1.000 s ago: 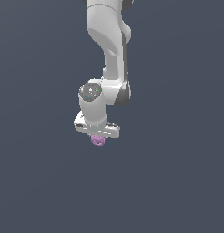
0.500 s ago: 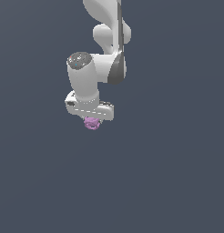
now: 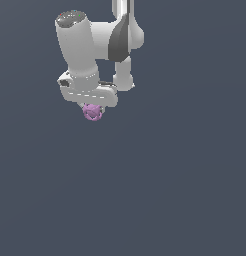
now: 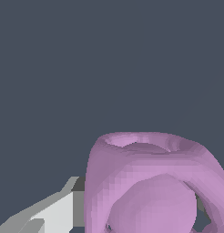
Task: Pick up the object and move it to a goal position.
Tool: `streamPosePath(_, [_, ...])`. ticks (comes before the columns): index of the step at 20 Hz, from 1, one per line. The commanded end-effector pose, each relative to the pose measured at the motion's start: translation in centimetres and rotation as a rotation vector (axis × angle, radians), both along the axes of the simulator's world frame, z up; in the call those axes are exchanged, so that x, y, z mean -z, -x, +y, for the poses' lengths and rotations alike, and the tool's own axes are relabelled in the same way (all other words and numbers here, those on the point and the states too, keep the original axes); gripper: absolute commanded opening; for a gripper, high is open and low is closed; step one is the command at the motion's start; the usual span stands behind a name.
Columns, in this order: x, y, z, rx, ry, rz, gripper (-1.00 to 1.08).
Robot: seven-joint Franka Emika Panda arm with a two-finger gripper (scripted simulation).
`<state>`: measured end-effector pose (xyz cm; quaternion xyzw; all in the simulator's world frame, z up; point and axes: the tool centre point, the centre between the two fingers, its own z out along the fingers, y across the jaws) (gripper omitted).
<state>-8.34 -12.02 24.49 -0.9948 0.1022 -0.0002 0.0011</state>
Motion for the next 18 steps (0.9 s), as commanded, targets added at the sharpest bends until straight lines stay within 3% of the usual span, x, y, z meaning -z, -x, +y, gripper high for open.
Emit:
streamPosePath(1, [-2.1, 1.3, -0.7, 0.000, 0.000, 0.000, -1.00])
streamPosePath(10, [-7.7, 4.4, -2.6, 0.000, 0.001, 0.000, -1.00])
streamPosePath(18, [-9.4, 5.2, -3.2, 0.000, 0.002, 0.001, -1.00])
